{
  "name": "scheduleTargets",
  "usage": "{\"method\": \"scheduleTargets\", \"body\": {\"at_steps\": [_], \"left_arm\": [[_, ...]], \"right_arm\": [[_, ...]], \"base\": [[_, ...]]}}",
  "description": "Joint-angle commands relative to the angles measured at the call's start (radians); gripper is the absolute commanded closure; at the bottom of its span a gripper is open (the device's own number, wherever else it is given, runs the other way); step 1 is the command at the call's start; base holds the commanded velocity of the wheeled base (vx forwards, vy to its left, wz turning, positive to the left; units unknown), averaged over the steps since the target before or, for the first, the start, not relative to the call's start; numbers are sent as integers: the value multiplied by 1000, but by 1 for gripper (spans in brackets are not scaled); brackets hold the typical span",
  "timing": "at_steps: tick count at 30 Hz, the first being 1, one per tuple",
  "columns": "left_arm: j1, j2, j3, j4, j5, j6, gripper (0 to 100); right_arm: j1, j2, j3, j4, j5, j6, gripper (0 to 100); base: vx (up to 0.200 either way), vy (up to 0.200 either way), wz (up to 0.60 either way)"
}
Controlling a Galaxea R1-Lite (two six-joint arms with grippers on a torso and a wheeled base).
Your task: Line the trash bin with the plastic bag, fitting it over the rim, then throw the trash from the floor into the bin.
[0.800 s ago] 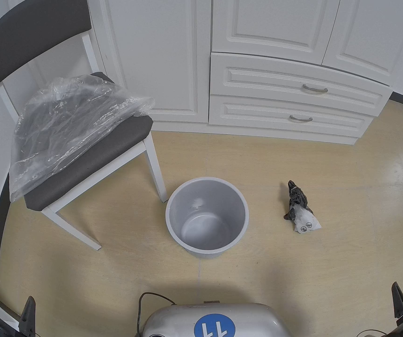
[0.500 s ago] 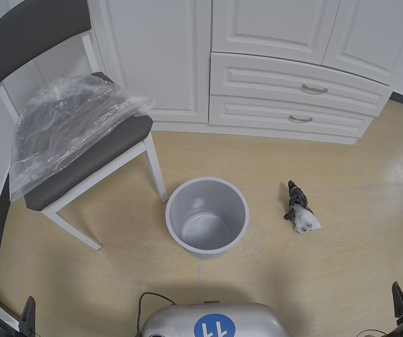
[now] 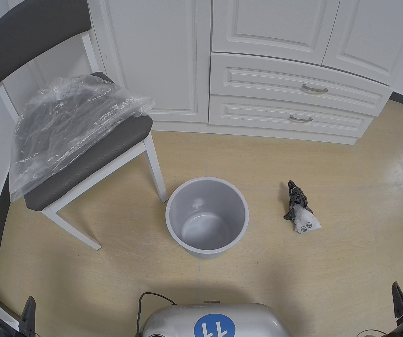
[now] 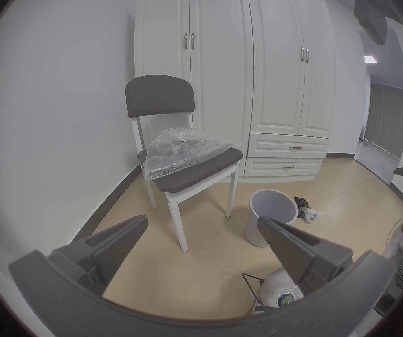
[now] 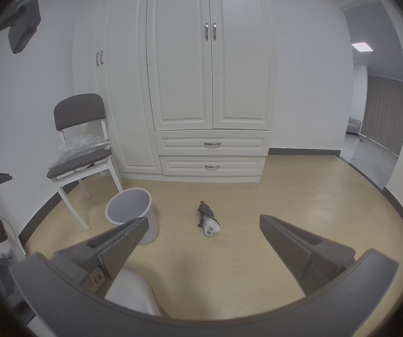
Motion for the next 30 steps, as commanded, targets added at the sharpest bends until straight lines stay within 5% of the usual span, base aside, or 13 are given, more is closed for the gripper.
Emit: {"method": "scheduleTargets", "body": {"at_steps": [1,30], "left_arm": [[1,-16,16,0,0,0,0],[1,-16,18,-4,-18,47,0]], "right_arm": [[0,-16,16,0,1,0,0],[-3,-16,16,-1,1,-32,0]], "base": [[0,0,0],[0,0,0]]}}
